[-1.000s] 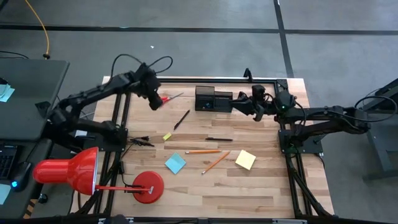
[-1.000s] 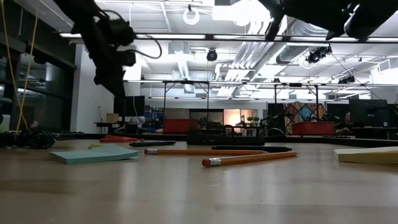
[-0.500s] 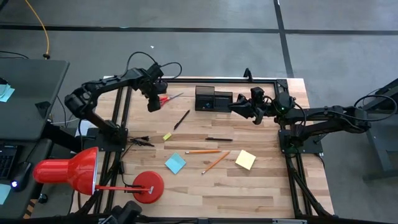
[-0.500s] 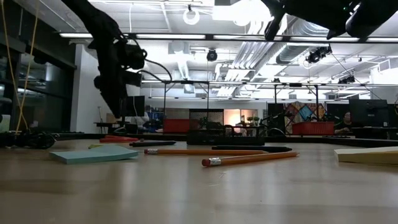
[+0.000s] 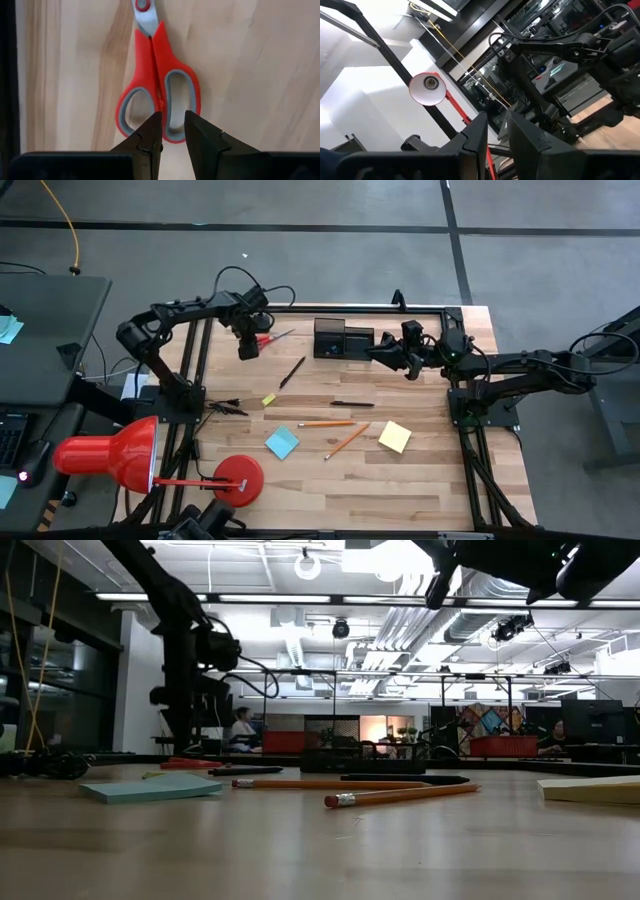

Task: Pick and place office supplies into organizer
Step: Put the orange scissors in the black desk organizer

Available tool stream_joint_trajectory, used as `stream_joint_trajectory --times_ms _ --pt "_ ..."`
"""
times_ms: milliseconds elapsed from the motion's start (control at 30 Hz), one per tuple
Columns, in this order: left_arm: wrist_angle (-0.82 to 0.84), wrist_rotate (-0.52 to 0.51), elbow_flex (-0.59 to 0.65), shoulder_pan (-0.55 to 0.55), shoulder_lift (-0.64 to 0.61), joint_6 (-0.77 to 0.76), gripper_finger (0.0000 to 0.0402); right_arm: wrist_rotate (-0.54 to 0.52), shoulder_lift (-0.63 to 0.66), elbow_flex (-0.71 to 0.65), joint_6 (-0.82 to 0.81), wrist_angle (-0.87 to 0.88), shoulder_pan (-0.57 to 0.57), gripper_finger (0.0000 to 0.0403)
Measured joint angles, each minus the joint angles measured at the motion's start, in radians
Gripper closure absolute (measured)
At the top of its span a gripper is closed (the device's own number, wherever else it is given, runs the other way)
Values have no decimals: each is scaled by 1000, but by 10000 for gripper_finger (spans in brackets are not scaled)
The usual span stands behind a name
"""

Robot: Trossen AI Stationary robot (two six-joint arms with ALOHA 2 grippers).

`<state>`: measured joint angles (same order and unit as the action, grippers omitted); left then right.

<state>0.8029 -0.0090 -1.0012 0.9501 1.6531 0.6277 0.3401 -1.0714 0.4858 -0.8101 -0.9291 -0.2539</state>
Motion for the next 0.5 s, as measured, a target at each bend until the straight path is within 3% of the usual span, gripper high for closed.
stream_joint_trajectory --times_ms 500 --pt "-24 -50 0 12 26 12 328 -7 0 0 2 5 0 336"
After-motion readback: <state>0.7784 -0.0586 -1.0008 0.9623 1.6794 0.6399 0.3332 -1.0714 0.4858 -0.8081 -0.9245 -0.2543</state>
